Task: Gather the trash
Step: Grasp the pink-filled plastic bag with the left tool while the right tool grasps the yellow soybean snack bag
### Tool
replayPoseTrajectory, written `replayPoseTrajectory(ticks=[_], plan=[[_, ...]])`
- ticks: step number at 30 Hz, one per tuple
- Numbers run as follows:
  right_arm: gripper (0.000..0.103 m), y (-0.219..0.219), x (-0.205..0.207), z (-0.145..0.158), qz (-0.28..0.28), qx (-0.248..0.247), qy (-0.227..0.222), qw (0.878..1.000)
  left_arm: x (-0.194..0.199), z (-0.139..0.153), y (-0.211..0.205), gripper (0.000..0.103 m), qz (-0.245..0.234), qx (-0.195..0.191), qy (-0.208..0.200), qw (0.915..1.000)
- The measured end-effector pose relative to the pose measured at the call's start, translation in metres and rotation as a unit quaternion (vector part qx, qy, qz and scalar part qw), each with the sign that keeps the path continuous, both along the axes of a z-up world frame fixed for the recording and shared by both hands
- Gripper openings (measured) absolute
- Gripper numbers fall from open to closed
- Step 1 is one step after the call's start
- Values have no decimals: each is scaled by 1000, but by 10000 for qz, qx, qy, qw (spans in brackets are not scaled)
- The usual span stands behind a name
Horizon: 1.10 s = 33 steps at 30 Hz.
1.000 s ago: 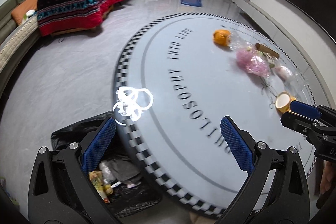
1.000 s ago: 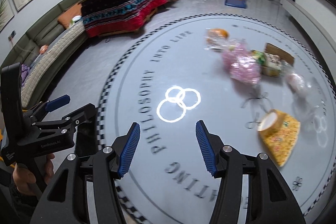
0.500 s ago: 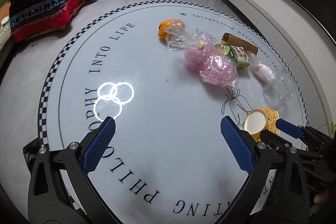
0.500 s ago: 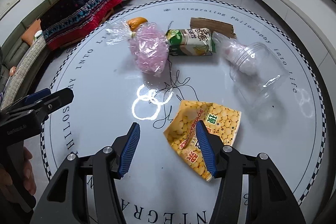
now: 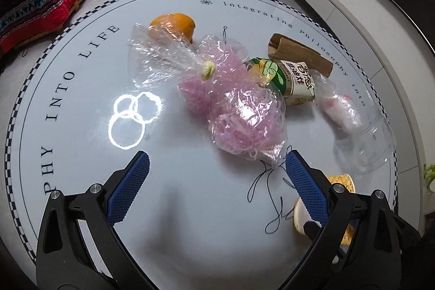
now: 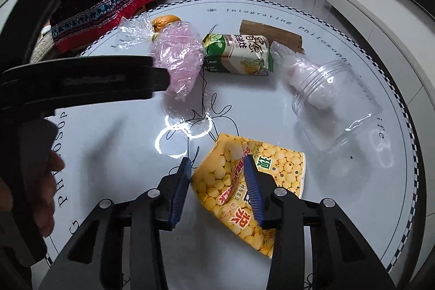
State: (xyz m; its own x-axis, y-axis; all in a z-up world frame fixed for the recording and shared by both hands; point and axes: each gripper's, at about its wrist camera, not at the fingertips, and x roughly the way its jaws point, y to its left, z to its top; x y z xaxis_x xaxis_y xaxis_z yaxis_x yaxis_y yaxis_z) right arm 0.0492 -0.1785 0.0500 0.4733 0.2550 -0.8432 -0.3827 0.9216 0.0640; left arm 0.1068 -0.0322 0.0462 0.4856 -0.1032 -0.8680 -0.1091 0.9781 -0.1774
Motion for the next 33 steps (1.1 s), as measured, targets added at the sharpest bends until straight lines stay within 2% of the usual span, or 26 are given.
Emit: replayPoseTrajectory(ticks=[3,6,11,15,18,20,33], plan=[[38,-3,-1,1,68,75,-10,9999,18,-5,0,97,184,18,26,9998],[38,-6,0,1,93,165,9,9998,34,-10,4,97,347,-135,58,9993],[38,-8,-1,2,132,195,-6,9997,43,-16,8,97,460,-219,-5,9987],[38,-9,-4,3,115,203,-8,9997,46,-25,8,65,274,-249,122,9992],[38,-10,-6,5,63,222,-19,9997,38,-22,9,47,125,-320,56,9994],[37,-11,-7,7,17,239,-27,9997,28,-17,11,41,33,-347,24,9994],[35,-12,-37,42,-201,608,-75,9979,-72,26,31,39,-203,-21,-491,9986]])
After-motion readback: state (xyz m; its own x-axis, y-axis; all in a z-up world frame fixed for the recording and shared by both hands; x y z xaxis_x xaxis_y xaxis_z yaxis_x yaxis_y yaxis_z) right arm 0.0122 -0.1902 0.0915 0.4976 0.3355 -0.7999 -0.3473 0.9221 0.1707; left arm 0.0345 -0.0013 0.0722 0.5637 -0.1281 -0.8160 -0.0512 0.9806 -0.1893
